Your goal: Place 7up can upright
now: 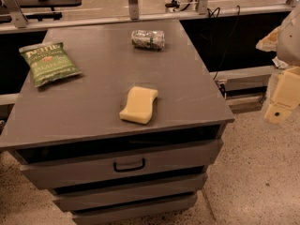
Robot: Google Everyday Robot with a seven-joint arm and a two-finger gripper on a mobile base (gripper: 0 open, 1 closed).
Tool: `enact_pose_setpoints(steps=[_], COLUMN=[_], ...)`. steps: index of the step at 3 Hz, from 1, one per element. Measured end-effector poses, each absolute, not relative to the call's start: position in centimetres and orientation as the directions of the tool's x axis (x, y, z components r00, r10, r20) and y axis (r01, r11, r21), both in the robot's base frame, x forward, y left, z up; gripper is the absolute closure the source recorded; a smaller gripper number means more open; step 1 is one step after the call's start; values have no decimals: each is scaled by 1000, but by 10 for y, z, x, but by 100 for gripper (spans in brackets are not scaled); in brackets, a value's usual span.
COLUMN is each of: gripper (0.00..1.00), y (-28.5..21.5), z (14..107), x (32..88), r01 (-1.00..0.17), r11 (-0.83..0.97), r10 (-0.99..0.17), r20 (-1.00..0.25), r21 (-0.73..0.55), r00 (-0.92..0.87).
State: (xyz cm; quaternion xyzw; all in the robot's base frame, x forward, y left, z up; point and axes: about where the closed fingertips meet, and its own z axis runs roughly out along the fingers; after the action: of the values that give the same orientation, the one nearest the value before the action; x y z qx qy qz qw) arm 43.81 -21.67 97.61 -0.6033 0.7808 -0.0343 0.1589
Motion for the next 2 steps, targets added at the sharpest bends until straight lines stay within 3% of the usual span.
enact_pose_setpoints(steps=[2], gripper=[0], y=[-206], z=[980], x=[462], r01=[-919], r11=[272], r10=[-936], r20=[-299], r21=[-285], r00=[-184])
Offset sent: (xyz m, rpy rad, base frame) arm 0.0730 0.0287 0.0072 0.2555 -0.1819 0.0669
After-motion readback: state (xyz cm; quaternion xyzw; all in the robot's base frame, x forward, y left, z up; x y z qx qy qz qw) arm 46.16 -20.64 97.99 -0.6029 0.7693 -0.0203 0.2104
